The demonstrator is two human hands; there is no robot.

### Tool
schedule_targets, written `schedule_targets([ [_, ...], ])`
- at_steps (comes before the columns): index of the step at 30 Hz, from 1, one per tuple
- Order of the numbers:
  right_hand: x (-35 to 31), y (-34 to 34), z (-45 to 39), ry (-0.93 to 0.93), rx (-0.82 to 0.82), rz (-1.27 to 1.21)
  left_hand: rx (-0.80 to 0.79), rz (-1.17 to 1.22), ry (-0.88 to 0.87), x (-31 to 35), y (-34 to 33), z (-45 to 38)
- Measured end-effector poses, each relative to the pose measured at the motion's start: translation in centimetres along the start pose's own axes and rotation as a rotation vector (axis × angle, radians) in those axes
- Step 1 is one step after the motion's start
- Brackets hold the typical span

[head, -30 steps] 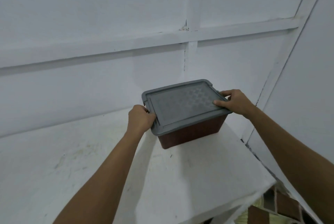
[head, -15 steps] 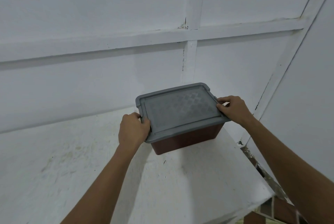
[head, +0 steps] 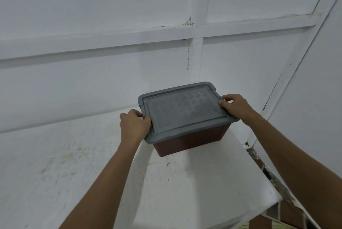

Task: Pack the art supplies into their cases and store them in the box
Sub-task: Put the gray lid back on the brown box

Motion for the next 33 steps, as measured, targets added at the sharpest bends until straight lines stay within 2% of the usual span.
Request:
schedule_targets([
  [2,0.0,-0.4,-0.1,-0.071,-0.028,0.002,-0.083,0.152,0.151,-0.8,-0.3,0.3],
  [5,0.5,-1.0,0.1,-0.33,-0.15,-0.134,-0.216,0.344,0.307,-1.4,-0.6,0.9],
  [7,0.9,-0.9,0.3,-0.446,-0.168,-0.257,-0.269,0.425,0.315,-1.4,-0.6,1.1],
  [9,0.9,-0.6,0.2,-0.452,-0.17,-0.337,-0.257,0.433,0.278,-1.3,-0.3,1.3],
  [12,0.6,-0.4,0.2,-0.378,-0.133,-0.365,-0.165,0.309,0.182,-0.9,0.4,1.2],
  [14,0.2,-0.3,0.2,-0.29,-0.083,-0.292,-0.103,0.182,0.105,-0.3,0.9,1.1],
  [18,-1.5,-0.2,0.0,-0.015,0.013,-0.006,-0.032,-0.143,-0.031,1.2,1.0,1.2],
  [21,-2.4,-0.6,-0.1,0.177,0.023,0.268,0.01,-0.31,-0.072,1.9,0.8,1.5],
  [26,-2.9,-1.2,1.1,0.2,-0.081,0.386,0.032,-0.451,-0.213,3.3,1.0,2.0],
  [27,-2.9,-1.1,1.3,0.197,-0.102,0.372,0.026,-0.422,-0.251,3.2,1.1,2.0],
  [29,-2.5,-0.4,1.2,0.157,-0.114,0.246,-0.018,-0.185,-0.236,2.3,1.5,1.6],
  [31,-1.6,0.3,1.0,0.034,-0.095,-0.09,-0.129,0.247,-0.045,0.7,1.6,1.2],
  [33,-0.6,0.2,1.1,-0.107,-0.096,-0.396,-0.286,0.531,0.173,-0.6,1.0,1.6],
])
Point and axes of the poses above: each hand's wrist, its own z-axis away from the middle knuckle, its own y-axis out of the back of the hand, x = y × z, the point moved 5 cm from there along -z, towards the middle knuckle, and after that the axes turned 12 degrees about -z, right-handed, at the moved point
